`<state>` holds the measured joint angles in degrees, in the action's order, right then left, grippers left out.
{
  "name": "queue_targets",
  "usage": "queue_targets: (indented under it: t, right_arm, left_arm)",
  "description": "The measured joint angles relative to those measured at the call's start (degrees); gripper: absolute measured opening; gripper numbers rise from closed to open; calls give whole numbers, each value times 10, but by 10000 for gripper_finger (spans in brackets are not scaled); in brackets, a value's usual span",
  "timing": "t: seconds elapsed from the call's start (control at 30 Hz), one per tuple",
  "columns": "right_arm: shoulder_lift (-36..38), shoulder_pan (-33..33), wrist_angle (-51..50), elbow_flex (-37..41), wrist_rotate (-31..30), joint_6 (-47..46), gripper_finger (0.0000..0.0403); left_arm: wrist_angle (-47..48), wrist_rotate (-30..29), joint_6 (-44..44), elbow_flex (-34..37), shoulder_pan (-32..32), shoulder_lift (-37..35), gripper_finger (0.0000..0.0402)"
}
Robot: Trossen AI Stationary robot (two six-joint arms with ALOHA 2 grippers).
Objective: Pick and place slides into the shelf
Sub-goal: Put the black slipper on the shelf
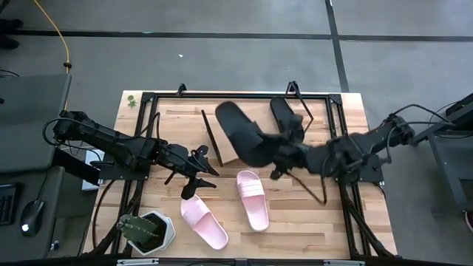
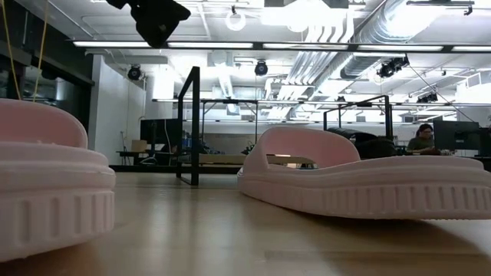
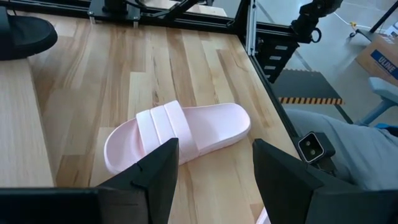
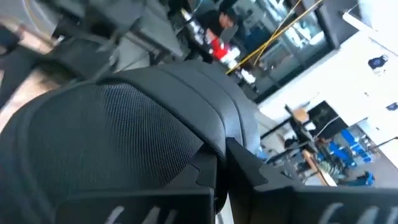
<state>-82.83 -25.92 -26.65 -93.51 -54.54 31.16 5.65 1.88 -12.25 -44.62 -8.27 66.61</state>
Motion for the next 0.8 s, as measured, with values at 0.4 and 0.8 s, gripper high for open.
queue_targets:
  t: [0.4,0.8]
  right_arm:
    - [7,200,39,15,130,5,0]
    - [10,310,178,182,170,-2,0]
  left_arm:
    - [4,0,0,0,0,0,189]
    - [7,0,-1,0,0,0,189]
